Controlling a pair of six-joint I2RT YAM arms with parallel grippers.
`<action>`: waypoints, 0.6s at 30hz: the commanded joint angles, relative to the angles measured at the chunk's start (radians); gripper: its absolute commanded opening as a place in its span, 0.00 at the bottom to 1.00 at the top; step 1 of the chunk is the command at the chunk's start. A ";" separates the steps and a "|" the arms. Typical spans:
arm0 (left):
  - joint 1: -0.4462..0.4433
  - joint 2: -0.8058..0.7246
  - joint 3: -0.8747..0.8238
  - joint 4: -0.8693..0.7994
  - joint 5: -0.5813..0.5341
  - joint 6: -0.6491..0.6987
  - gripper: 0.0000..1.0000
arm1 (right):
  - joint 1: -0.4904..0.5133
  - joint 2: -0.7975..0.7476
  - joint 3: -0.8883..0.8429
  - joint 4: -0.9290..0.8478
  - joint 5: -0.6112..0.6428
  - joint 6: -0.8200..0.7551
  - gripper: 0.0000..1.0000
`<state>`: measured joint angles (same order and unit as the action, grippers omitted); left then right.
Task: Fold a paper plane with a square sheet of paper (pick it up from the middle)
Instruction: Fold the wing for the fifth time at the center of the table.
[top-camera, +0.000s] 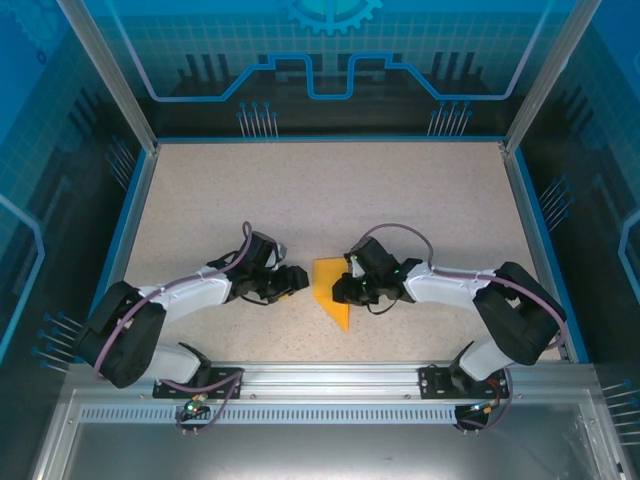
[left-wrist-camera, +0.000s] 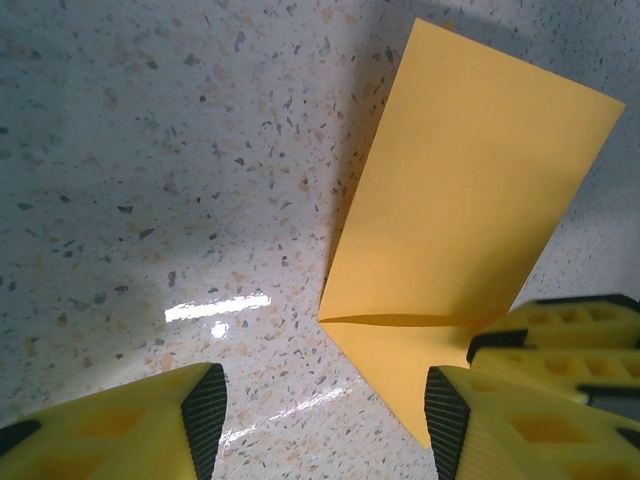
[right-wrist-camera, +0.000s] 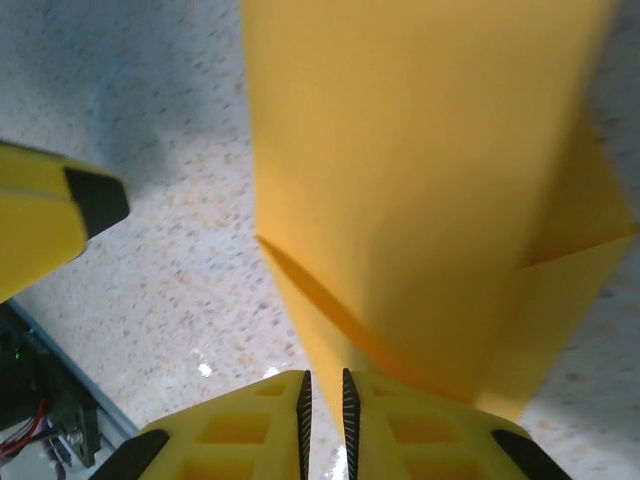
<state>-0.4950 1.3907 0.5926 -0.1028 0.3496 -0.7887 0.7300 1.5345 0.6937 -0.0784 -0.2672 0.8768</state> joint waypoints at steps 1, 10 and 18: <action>-0.011 0.030 0.038 0.006 0.035 -0.020 0.58 | -0.055 0.025 -0.044 0.052 -0.038 -0.021 0.19; -0.049 0.098 0.090 0.033 0.050 -0.043 0.59 | -0.127 0.077 -0.171 0.224 -0.110 0.014 0.18; -0.079 0.168 0.123 0.083 0.069 -0.081 0.59 | -0.148 0.081 -0.202 0.241 -0.109 0.011 0.18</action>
<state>-0.5606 1.5330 0.6895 -0.0505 0.3832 -0.8391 0.5945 1.5768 0.5270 0.1856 -0.4091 0.8898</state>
